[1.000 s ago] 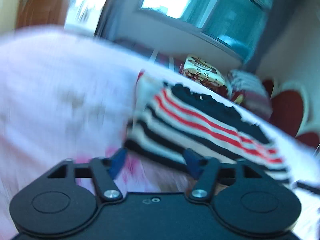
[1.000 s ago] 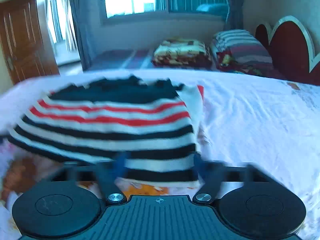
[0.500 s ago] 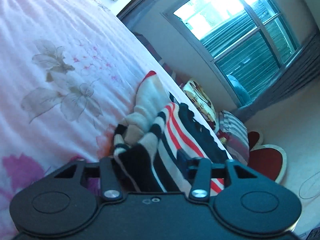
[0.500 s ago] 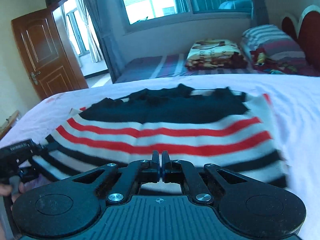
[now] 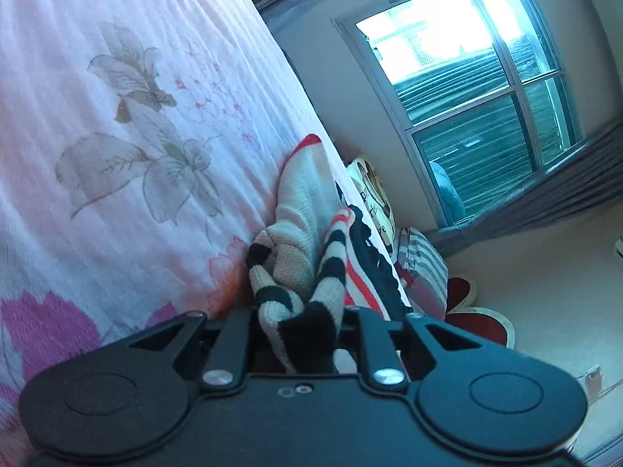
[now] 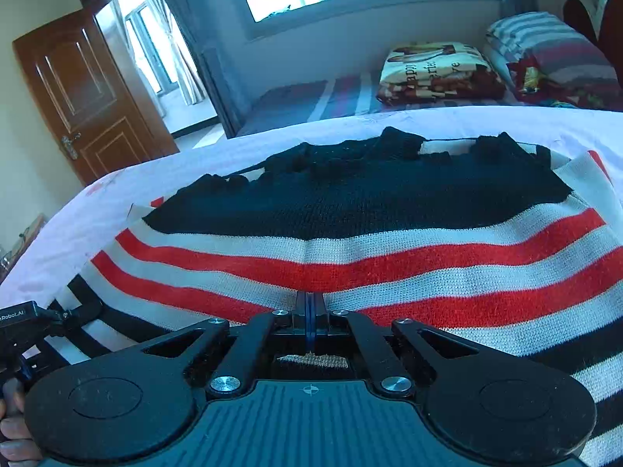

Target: Fold small clothes

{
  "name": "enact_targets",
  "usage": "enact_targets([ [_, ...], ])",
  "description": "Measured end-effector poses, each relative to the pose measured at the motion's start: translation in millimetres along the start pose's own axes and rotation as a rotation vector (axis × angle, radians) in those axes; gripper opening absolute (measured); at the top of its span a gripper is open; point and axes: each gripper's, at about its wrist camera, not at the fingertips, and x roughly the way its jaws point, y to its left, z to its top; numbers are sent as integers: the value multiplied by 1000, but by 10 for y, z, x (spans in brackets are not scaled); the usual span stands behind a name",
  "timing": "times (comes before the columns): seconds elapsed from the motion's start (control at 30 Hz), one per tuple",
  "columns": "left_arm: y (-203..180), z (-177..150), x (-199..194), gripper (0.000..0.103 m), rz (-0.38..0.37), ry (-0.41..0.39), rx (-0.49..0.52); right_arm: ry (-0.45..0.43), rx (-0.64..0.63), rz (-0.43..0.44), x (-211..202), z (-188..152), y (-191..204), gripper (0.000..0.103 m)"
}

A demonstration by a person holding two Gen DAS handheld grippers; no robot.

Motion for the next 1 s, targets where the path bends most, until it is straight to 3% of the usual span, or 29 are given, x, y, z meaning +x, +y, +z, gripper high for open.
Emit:
enact_targets([
  [0.13, -140, 48, 14, 15, 4, -3, 83, 2, 12, 5, 0, 15, -24, 0],
  [0.2, -398, 49, -59, 15, -8, -18, 220, 4, 18, 9, 9, 9, -34, 0],
  [0.37, -1047, 10, -156, 15, -94, -13, 381, -12, 32, 14, -6, -38, -40, 0],
  [0.5, -1619, -232, -90, 15, -163, 50, 473, -16, 81, 39, -32, -58, -110, 0],
  [0.57, -1890, -427, 19, 15, -159, 100, 540, -13, 146, 75, -91, -27, -232, 0],
  [0.7, -2257, -959, 365, 18, -121, 212, 693, -185, 475, 103, -730, -73, -970, 0],
  [0.73, -2274, -1113, 465, 18, -113, 251, 722, -211, 533, 99, -902, -117, -1160, 14],
  [0.77, -2281, -1270, 582, 20, -107, 289, 746, -238, 571, 88, -1078, -163, -1339, 54],
  [0.8, -2283, -1433, 724, 22, -98, 337, 765, -254, 597, 77, -1230, -198, -1490, 75],
  [0.83, -2268, -1603, 877, 23, -85, 395, 786, -275, 617, 70, -1369, -233, -1610, 87],
  [0.9, -2227, -1932, 1128, 31, -47, 485, 839, -297, 636, 99, -1595, -272, -1792, 87],
  [0.93, -2239, -2025, 1098, 40, -56, 455, 879, -293, 642, 114, -1682, -274, -1849, 87],
  [0.97, -2279, -2060, 1045, 62, -86, 460, 886, -294, 642, 124, -1755, -276, -1879, 87],
  [1.0, -2307, -2038, 978, 74, -134, 478, 860, -302, 638, 134, -1827, -276, -1882, 87],
])
